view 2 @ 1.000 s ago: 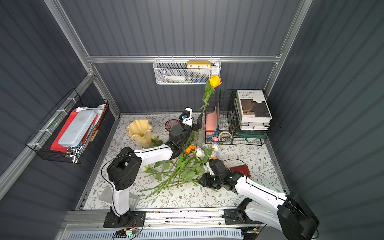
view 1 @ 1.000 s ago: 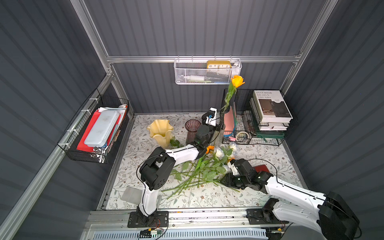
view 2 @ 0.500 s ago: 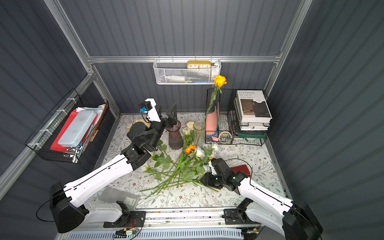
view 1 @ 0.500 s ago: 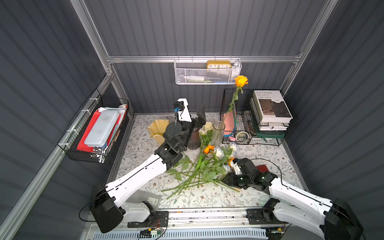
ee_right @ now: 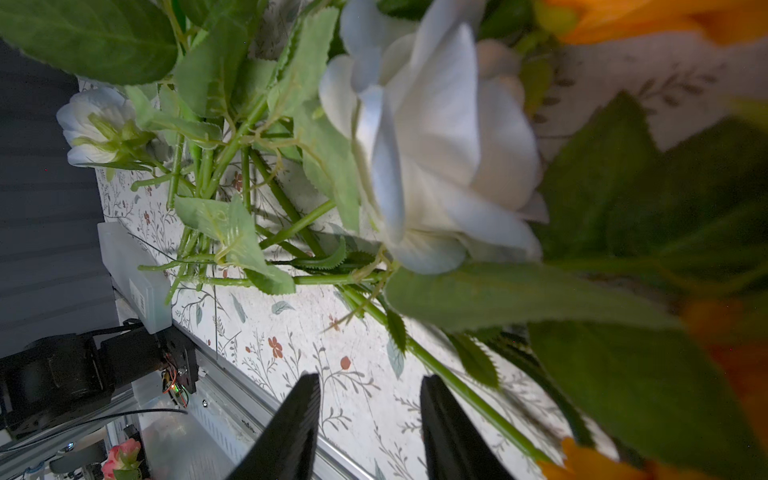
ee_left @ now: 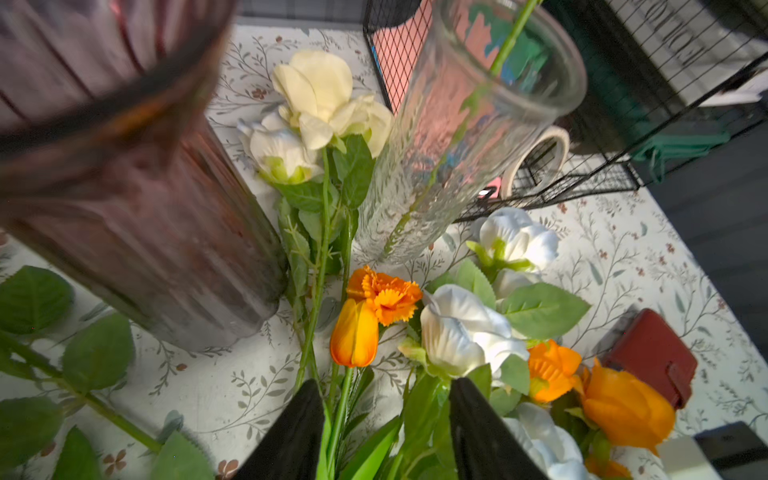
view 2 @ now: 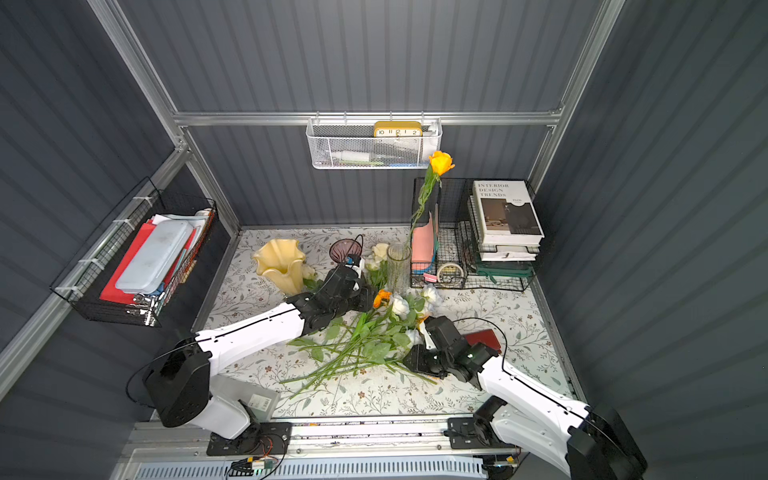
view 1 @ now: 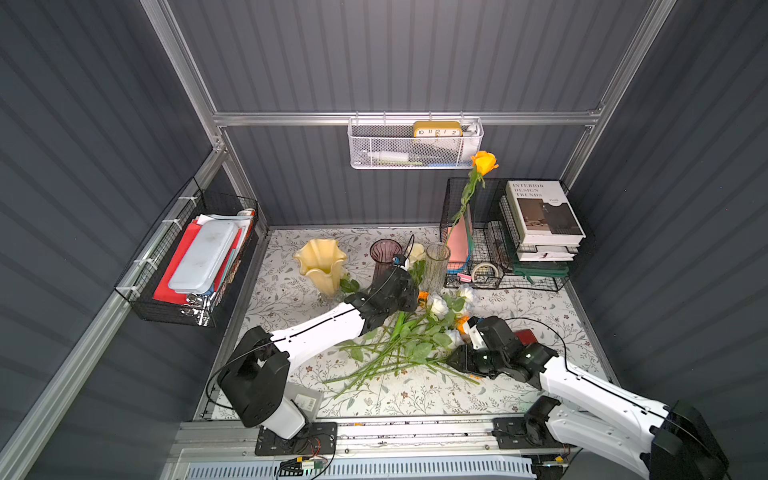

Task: Arrange the flowers in different vases according to their colors
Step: Pick up the flower at the center of the board.

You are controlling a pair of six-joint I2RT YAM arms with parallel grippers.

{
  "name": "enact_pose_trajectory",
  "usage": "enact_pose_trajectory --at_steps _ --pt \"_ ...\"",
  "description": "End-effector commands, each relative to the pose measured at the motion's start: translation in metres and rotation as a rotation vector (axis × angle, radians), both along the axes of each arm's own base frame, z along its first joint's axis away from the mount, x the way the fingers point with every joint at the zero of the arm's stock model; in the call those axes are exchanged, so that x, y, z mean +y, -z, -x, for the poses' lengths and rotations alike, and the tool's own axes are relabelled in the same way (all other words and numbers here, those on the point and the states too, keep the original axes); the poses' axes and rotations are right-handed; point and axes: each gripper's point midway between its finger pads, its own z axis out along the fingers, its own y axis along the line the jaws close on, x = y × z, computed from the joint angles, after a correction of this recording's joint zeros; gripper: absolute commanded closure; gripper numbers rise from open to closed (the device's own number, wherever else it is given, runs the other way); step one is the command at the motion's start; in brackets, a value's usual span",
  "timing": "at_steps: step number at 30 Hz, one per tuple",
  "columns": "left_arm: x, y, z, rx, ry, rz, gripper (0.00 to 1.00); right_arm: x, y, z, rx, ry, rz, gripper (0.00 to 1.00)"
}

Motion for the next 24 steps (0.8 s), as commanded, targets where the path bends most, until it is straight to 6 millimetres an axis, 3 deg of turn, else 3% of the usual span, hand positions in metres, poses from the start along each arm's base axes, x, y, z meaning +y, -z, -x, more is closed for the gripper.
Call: enact_pose_trajectory --at_steps 1,8,13,17,21,24 --pt "0.000 0.016 -0.004 0.046 -0.004 -0.010 0.50 0.002 -0.005 -0.001 0.002 -0.017 -0.004 0.56" --pt "0.003 0.056 -0.004 0.137 -0.009 -0.080 0.59 -0.001 -0.003 0.000 0.006 -0.008 0.002 0.56" --pt "0.002 0.053 0.000 0.139 0.000 -0.054 0.58 -0.001 -0.001 0.000 0.009 -0.010 0.003 0.56" --pt "-0.001 0.064 0.000 0.157 0.012 -0.071 0.60 0.001 0.000 -0.001 0.016 -0.012 0.003 0.56" --pt "0.007 0.074 0.000 0.182 -0.015 -0.109 0.61 0.000 0.000 -0.001 0.015 -0.007 0.003 0.56" --pt "0.018 0.069 0.005 0.187 -0.059 -0.111 0.62 -0.001 0.000 0.000 0.013 -0.006 0.003 0.56"
